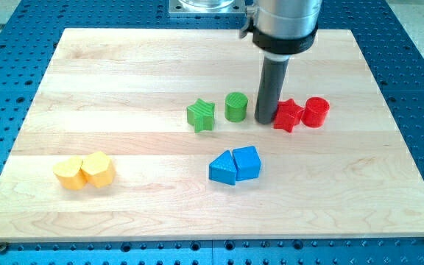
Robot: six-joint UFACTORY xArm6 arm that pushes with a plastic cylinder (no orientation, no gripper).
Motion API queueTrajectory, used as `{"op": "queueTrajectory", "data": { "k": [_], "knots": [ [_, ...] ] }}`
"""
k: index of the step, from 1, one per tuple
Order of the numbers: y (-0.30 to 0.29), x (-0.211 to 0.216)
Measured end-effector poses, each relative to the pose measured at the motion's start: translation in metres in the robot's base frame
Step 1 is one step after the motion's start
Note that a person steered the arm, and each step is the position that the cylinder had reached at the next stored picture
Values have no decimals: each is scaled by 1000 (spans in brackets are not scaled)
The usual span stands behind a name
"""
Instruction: Drag the red star into the bottom left side of the red circle
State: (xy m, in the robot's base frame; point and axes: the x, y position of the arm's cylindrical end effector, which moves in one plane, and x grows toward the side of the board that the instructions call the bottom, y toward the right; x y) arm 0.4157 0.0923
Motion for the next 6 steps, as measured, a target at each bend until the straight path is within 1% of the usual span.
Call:
{"op": "queueTrajectory", "data": {
  "k": [1,2,3,4,5,6],
  "knots": [
    [-25,-7],
    [-89,6],
    [-71,-9],
    [-14,-10],
    [4,16],
    [21,21]
  ]
}}
